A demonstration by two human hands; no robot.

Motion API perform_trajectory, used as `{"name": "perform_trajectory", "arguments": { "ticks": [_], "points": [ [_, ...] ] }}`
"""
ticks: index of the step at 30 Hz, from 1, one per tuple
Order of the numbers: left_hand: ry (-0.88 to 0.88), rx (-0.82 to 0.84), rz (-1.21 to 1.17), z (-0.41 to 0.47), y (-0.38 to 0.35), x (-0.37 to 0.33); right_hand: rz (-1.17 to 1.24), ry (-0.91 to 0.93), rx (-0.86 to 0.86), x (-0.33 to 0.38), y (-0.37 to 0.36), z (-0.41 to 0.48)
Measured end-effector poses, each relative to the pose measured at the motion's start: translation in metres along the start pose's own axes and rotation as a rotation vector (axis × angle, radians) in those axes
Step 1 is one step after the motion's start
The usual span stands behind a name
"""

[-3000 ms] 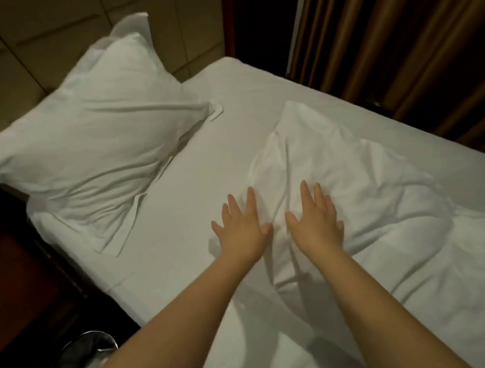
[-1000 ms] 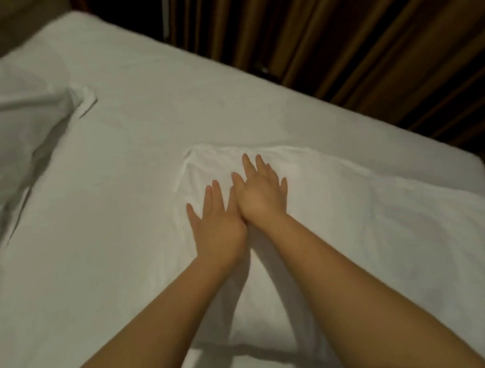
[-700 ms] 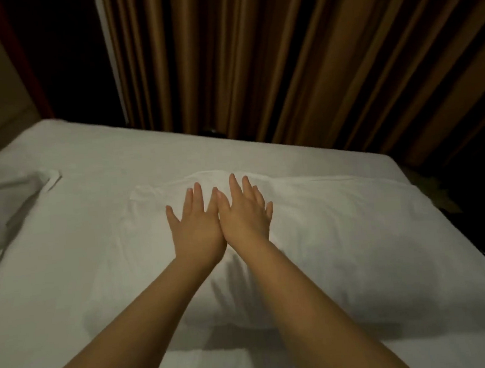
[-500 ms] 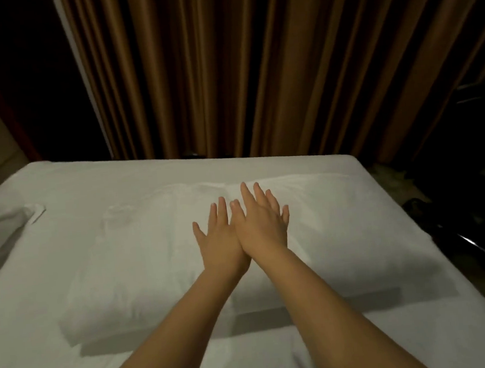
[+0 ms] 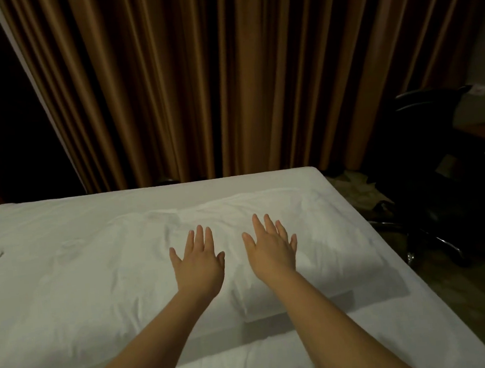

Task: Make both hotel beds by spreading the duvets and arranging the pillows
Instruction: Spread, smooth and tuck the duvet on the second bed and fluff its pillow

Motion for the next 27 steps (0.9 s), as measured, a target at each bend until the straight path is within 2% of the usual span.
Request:
{"name": "perform_trajectory", "arguments": {
  "ticks": [13,20,27],
  "points": [
    [-0.051,-0.12,0.039,0.1,0.015,-0.068,-0.101,0.052,-0.126,-0.026,0.041,0.086],
    [0.032,-0.112,0.062,0.099,0.007,-0.087,-0.122,0.131,-0.052,-0.047,0.031,0.105],
    [0.151,-0.061,0.063,0.087,-0.01,-0.052,-0.122,0.245,0.083,-0.02,-0.011,0.114]
  ]
}}
Point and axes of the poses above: each hand's wrist, its own z-axis towards the middle knuckle, its own y-axis out of the back of the hand, x = y × z, the point moved 1 cm from there along z, towards the middle knuckle, and after that the axes turned 2 degrees about -z, right-handed, at the moved point
